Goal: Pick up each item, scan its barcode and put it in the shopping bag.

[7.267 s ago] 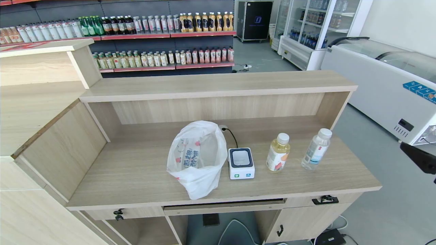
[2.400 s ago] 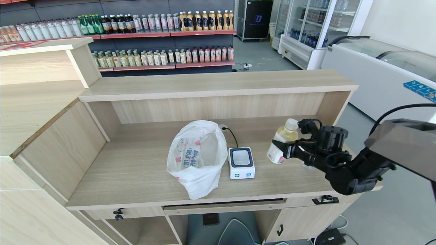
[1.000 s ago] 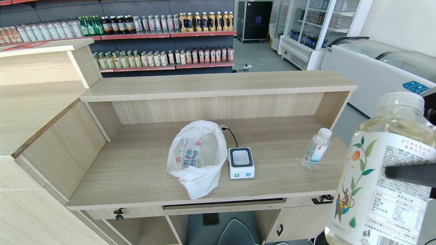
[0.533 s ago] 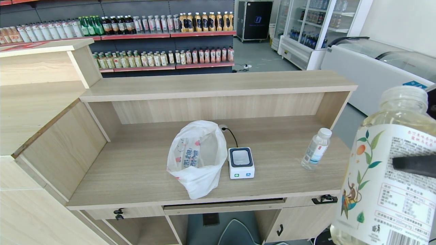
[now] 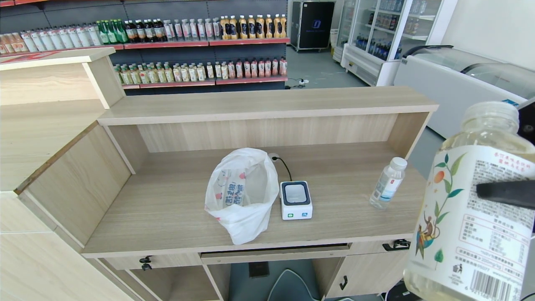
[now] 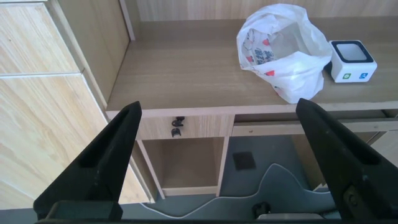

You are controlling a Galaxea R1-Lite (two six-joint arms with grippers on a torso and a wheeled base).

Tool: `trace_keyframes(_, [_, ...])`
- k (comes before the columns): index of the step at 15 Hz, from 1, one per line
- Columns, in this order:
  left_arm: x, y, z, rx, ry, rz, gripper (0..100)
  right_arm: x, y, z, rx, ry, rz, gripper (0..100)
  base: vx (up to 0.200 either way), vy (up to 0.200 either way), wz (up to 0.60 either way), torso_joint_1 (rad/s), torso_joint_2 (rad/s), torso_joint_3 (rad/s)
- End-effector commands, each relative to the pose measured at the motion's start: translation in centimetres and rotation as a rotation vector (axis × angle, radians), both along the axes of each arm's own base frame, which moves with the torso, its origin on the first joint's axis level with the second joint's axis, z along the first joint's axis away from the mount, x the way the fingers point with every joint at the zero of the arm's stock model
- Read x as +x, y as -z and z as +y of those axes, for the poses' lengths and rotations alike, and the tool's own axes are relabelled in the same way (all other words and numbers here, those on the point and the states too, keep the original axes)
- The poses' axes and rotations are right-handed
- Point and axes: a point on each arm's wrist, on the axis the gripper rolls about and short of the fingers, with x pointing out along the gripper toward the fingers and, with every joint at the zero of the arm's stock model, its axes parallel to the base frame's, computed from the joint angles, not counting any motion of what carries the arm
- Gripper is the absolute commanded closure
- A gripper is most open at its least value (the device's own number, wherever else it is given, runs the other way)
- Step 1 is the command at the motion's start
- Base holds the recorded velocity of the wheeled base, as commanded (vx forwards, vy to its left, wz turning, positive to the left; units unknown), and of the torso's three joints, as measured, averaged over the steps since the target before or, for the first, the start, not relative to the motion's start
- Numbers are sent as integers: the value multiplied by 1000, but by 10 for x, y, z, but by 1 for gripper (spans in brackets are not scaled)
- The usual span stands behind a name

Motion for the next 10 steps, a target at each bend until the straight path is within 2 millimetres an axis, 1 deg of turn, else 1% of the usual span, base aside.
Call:
trace_keyframes(1, [0, 0, 0, 0, 0, 0, 0, 5, -1, 2, -1, -5, 3, 100, 0, 0, 0, 0, 0, 0])
trace_keyframes(3, [0, 0, 0, 0, 0, 0, 0, 8, 0, 3, 0, -6, -2, 100, 0, 0, 0, 0, 0, 0])
trace_keyframes(7, [0, 0, 0, 0, 0, 0, 0, 8, 1, 3, -1, -6, -3, 100, 0, 0, 0, 0, 0, 0])
trace_keyframes(8, [0, 0, 0, 0, 0, 0, 0, 12, 2, 4, -4, -1, -12, 100, 0, 0, 0, 0, 0, 0])
trace_keyframes(9, [0, 0, 0, 0, 0, 0, 0, 20, 5, 4, -10, 34, -63, 100, 0, 0, 0, 0, 0, 0])
trace_keyframes(10, [0, 0, 0, 0, 0, 0, 0, 37, 15, 6, -41, 147, -173, 100, 0, 0, 0, 0, 0, 0])
